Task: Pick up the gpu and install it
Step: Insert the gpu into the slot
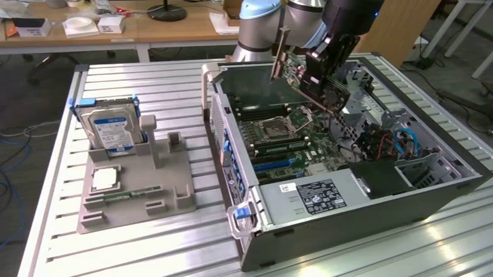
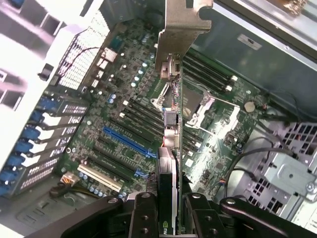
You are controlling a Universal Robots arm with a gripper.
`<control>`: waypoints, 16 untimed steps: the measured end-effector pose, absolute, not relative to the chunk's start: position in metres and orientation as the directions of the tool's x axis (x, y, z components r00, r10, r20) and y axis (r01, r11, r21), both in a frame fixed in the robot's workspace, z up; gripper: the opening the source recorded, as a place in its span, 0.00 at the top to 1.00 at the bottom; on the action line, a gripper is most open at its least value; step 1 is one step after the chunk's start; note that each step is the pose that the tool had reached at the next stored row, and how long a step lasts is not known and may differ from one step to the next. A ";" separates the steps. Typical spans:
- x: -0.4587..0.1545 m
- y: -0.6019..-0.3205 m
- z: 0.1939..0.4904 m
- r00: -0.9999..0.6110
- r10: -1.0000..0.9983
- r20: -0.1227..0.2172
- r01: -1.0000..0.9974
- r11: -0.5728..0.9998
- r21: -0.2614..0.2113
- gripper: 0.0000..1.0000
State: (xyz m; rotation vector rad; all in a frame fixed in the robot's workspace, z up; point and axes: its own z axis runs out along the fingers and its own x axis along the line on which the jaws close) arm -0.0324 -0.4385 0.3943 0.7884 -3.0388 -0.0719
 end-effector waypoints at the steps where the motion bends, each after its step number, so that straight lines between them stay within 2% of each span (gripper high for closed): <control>1: -0.032 -0.439 0.394 -0.866 -0.499 -0.010 -0.499 0.865 0.045 0.73; 16: -0.032 -0.438 0.394 -0.737 -0.676 -0.010 -0.676 0.736 0.045 0.73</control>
